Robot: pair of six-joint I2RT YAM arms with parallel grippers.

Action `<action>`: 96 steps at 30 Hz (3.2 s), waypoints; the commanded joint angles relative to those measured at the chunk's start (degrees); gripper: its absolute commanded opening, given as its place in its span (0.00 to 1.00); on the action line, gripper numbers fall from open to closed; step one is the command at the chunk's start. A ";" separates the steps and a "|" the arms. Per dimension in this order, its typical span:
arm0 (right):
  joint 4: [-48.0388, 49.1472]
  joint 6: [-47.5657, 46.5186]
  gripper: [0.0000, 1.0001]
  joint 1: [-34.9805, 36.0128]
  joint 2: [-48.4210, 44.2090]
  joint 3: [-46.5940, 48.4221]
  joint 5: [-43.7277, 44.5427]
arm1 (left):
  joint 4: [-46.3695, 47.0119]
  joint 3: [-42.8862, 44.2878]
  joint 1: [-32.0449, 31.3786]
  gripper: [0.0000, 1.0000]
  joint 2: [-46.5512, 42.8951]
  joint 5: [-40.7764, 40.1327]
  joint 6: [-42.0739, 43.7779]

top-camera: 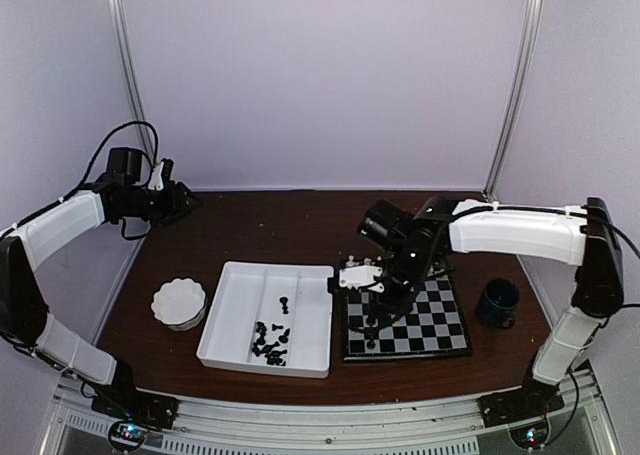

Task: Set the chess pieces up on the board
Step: Place the bishop on f8, then pick up the storage box.

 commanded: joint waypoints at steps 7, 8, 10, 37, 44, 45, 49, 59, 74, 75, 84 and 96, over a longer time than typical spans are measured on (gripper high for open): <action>0.17 -3.71 0.04 -0.01 -13.20 -14.00 0.71 | 1.45 1.75 0.27 0.49 0.11 0.31 0.14; 0.74 -3.75 0.04 0.00 -12.66 -14.24 0.46 | 1.47 1.77 0.35 0.49 0.09 0.30 0.11; 1.45 -3.76 0.05 -0.02 -11.31 -14.22 -0.15 | 1.47 1.67 0.26 0.49 0.16 0.21 0.19; 3.64 -2.43 0.17 0.16 -2.81 -12.05 -0.66 | 1.19 1.95 0.37 0.49 0.44 0.12 0.45; 1.40 -2.18 0.24 0.16 -4.71 -11.14 -0.68 | 1.19 1.94 0.36 0.49 0.38 0.14 0.46; 0.56 -2.30 0.26 0.11 -5.46 -10.03 -0.65 | 1.19 1.95 0.26 0.49 0.37 0.15 0.46; -1.36 -2.78 0.28 -0.11 -6.90 -4.62 -0.27 | 1.19 1.95 0.35 0.49 0.44 0.33 0.39; -0.18 3.32 0.22 0.74 8.58 18.63 3.45 | 0.87 1.99 0.34 0.49 0.09 -0.53 0.93; -3.89 3.43 0.23 9.20 32.55 43.26 1.72 | 0.40 2.39 0.31 0.49 -0.46 0.03 0.98; -4.47 3.37 0.23 9.64 33.58 44.22 1.05 | 0.45 2.38 0.35 0.49 -0.54 0.11 0.98; -6.26 -0.15 0.23 12.59 36.36 45.48 -2.82 | 0.43 2.57 0.36 0.49 -1.11 0.71 0.76; -6.40 -1.94 0.25 14.04 39.74 47.15 -1.58 | 0.43 2.50 0.38 0.49 -1.32 0.91 0.63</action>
